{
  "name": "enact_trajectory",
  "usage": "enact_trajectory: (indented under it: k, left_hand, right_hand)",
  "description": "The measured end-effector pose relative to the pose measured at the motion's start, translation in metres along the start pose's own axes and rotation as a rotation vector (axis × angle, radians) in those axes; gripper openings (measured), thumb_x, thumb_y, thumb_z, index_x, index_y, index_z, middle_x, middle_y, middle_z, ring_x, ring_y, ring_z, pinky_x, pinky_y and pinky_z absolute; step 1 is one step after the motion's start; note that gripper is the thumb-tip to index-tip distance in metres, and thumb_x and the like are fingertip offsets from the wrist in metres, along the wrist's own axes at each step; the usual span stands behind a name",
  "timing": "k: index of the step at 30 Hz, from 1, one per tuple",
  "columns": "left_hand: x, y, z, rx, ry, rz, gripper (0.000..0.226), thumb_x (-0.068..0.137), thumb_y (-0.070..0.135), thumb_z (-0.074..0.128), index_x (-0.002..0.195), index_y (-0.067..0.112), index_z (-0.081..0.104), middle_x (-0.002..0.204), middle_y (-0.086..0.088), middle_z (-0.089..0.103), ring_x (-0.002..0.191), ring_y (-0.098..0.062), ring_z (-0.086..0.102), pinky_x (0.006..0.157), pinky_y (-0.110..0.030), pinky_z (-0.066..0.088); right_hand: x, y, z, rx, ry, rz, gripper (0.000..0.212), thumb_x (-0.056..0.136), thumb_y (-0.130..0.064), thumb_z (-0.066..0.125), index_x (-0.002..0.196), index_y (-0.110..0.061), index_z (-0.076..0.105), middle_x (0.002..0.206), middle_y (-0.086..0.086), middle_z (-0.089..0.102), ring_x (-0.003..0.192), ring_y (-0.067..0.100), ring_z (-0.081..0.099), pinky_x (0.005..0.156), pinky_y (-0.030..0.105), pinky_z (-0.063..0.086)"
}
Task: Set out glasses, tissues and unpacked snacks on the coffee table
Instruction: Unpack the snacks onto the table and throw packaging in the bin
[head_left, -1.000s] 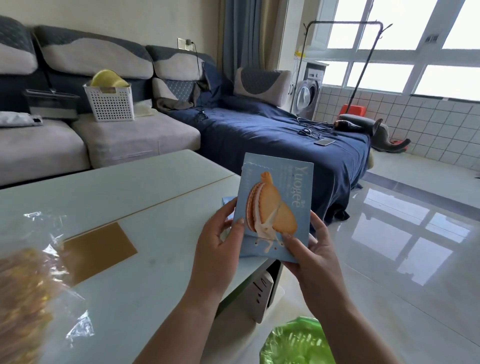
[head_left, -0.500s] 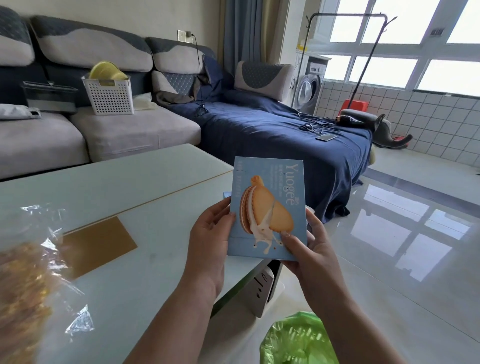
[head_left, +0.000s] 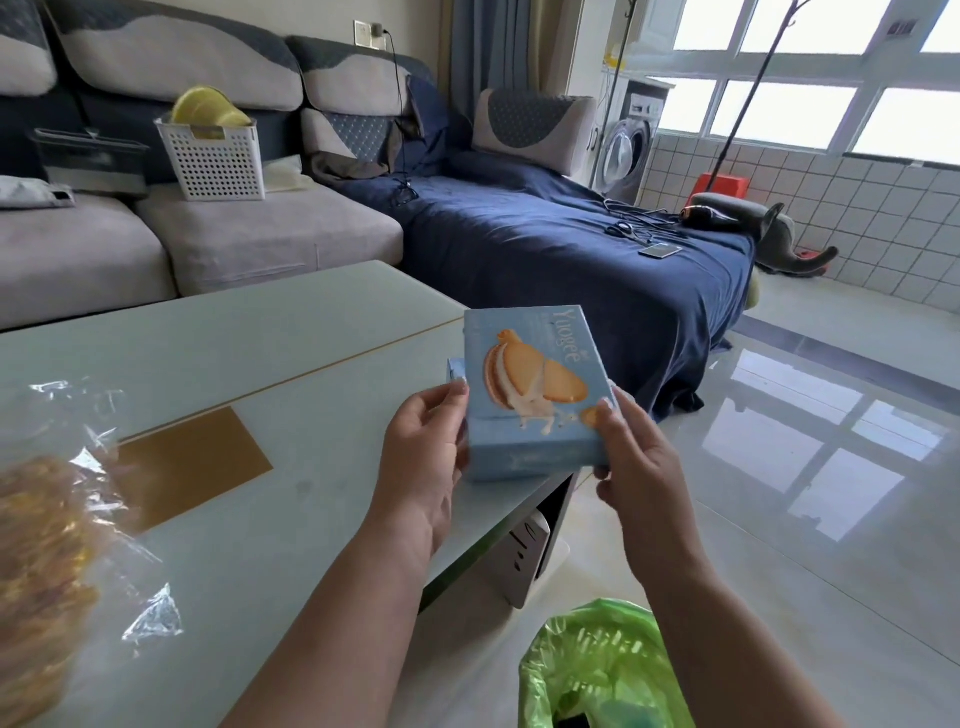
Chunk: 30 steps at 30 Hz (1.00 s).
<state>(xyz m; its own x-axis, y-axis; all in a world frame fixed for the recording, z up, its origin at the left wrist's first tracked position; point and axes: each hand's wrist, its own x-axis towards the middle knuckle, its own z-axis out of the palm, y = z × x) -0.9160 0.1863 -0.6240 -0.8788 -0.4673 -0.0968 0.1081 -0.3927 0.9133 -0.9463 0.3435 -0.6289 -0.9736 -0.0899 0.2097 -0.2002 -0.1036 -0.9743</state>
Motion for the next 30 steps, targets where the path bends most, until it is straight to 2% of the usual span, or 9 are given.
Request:
enact_trajectory:
  k: [2,4,7,11,18,21,23,26,30]
  left_hand:
    - [0.000,-0.002,-0.001,0.179,-0.041,0.074,0.011,0.092,0.031,0.057,0.096,0.024,0.064,0.095,0.000,0.071,0.093,-0.018,0.065,0.081,-0.032,0.053]
    - [-0.001,-0.003,-0.002,0.321,-0.060,0.127,0.021,0.092,0.033,0.055,0.109,0.024,0.065,0.109,0.004,0.068,0.098,-0.008,0.061,0.088,-0.027,0.050]
    - [0.002,-0.001,-0.006,0.425,-0.054,0.171,0.034,0.093,0.033,0.054,0.124,0.020,0.061,0.115,0.008,0.065,0.098,0.000,0.056,0.094,-0.025,0.046]
    - [0.009,-0.007,-0.011,0.488,-0.045,0.183,0.036,0.092,0.030,0.056,0.126,0.018,0.061,0.116,0.006,0.066,0.093,0.003,0.056,0.090,-0.022,0.046]
    - [0.008,-0.011,-0.011,0.492,-0.073,0.170,0.039,0.092,0.025,0.059,0.130,0.016,0.055,0.115,0.005,0.063,0.103,-0.006,0.058,0.081,-0.014,0.044]
    - [-0.001,0.003,-0.018,0.490,-0.062,0.241,0.038,0.091,0.022,0.060,0.128,0.016,0.054,0.118,0.006,0.060,0.109,-0.005,0.056,0.088,-0.013,0.044]
    - [-0.012,0.017,-0.028,0.480,-0.047,0.285,0.034,0.090,0.023,0.060,0.123,0.017,0.056,0.117,0.005,0.062,0.109,-0.005,0.058,0.090,-0.016,0.046]
    - [-0.036,0.044,-0.052,0.459,-0.042,0.346,0.023,0.091,0.024,0.059,0.114,0.023,0.061,0.108,0.008,0.066,0.099,-0.001,0.061,0.081,-0.013,0.047]
    - [-0.071,0.087,-0.098,0.457,-0.013,0.416,0.016,0.090,0.020,0.060,0.103,0.029,0.062,0.104,0.008,0.068,0.093,0.003,0.062,0.076,-0.013,0.046]
  right_hand:
    - [0.008,-0.001,0.000,0.007,0.068,0.021,0.021,0.097,-0.027,0.046,0.099,-0.032,0.065,0.058,-0.024,0.060,0.050,-0.006,0.051,0.047,0.007,0.038]
    - [0.013,0.001,0.003,0.003,0.095,0.070,0.018,0.094,-0.036,0.048,0.094,-0.034,0.066,0.066,-0.019,0.060,0.055,-0.001,0.050,0.051,0.013,0.041]
    - [0.018,0.011,0.006,-0.013,0.094,0.171,0.019,0.090,-0.043,0.054,0.090,-0.029,0.068,0.082,-0.005,0.059,0.065,0.009,0.050,0.060,0.023,0.045]
    - [0.023,0.019,0.008,-0.064,0.094,0.221,0.019,0.089,-0.038,0.058,0.083,-0.022,0.066,0.078,-0.002,0.061,0.066,0.007,0.057,0.058,0.022,0.048]
    - [0.023,0.025,0.004,-0.202,0.143,0.156,0.030,0.086,-0.046,0.059,0.091,-0.018,0.066,0.083,0.001,0.059,0.073,0.013,0.053,0.065,0.030,0.046]
    - [0.018,0.016,0.003,-0.237,0.269,0.057,0.060,0.081,-0.051,0.060,0.128,-0.014,0.054,0.116,0.010,0.061,0.097,0.018,0.057,0.087,0.039,0.049]
    - [0.008,0.002,0.012,-0.187,0.288,-0.044,0.049,0.086,-0.042,0.059,0.130,-0.023,0.052,0.122,0.008,0.059,0.097,0.010,0.058,0.086,0.034,0.049]
    - [-0.016,-0.019,0.043,-0.144,0.142,-0.141,0.029,0.091,-0.032,0.057,0.121,-0.033,0.055,0.105,-0.004,0.063,0.070,-0.006,0.055,0.068,0.024,0.043]
    - [-0.051,-0.031,0.097,-0.199,-0.142,-0.162,0.022,0.092,-0.028,0.056,0.110,-0.039,0.061,0.095,-0.004,0.061,0.079,-0.003,0.056,0.076,0.026,0.045]
